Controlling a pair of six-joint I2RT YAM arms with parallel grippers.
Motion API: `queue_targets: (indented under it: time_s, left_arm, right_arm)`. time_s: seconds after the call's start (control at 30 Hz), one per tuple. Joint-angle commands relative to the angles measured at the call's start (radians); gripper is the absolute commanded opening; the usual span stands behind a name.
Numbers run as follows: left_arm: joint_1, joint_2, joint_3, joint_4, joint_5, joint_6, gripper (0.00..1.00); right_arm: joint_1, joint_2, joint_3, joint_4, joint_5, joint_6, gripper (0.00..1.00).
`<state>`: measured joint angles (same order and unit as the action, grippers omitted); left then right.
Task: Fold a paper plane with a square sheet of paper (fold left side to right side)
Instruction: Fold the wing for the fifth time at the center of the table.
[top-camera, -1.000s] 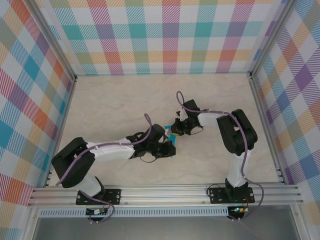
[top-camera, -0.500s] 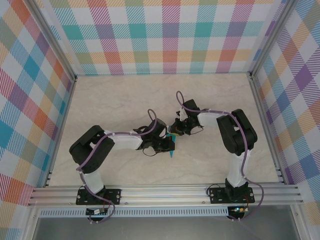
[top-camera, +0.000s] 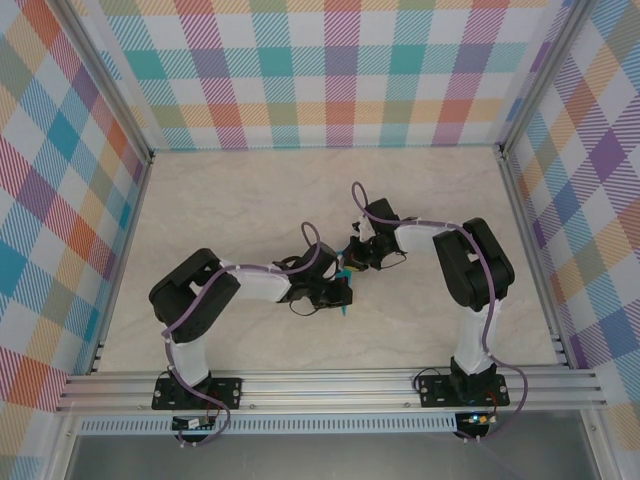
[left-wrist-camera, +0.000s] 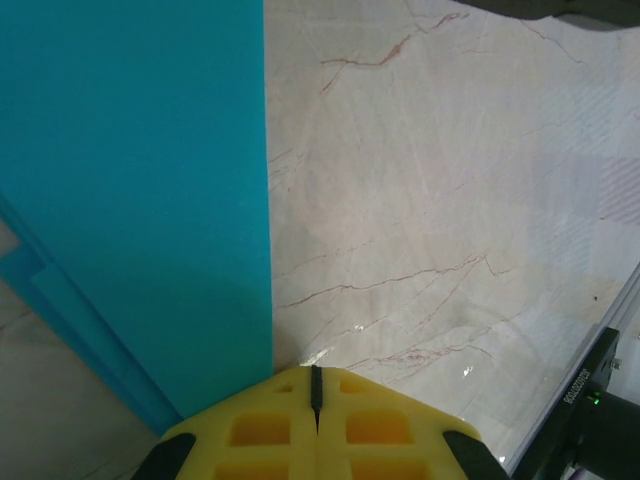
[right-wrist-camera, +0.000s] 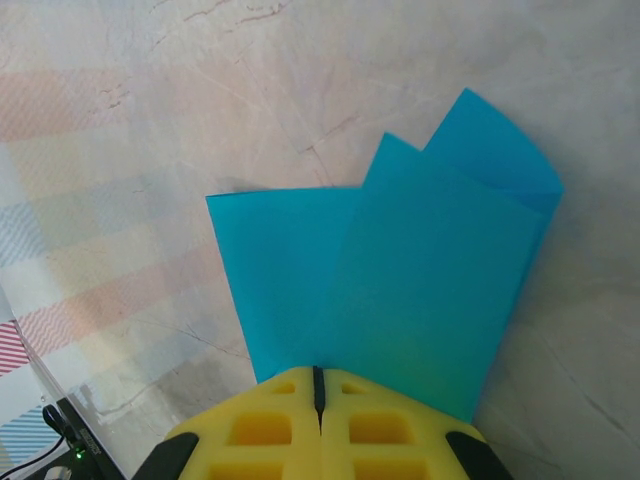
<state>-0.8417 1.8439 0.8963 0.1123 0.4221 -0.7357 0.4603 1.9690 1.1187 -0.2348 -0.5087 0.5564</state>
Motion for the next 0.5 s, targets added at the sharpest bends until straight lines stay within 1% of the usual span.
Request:
queue_targets:
  time_s: [0.0,0.13,0.27,0.4,0.47]
  left_arm:
    - [-0.042,0.003,-0.058,-0.060,-0.002,-0.003,0.00]
    - [-0.063,-0.028,-0.117,-0.057,-0.021,-0.031,0.00]
    - [-0.065,-0.081,-0.172,-0.048,-0.052,-0.058,0.00]
    - [-0.065,-0.120,-0.179,-0.076,-0.076,-0.054,0.00]
    - [-0.066,-0.118,-0.177,-0.070,-0.064,-0.054,0.00]
  right_arm:
    - [0.003,0.060,-0.007,-0.055,0.110,-0.030,0.00]
    - [0.003,0.060,-0.007,-0.038,0.091,-0.026,0.00]
    - [0.002,0.060,-0.001,-0.042,0.090,-0.026,0.00]
    - [0.002,0.061,0.001,-0.049,0.096,-0.029,0.00]
    - [0.002,0.064,0.003,-0.050,0.098,-0.030,0.00]
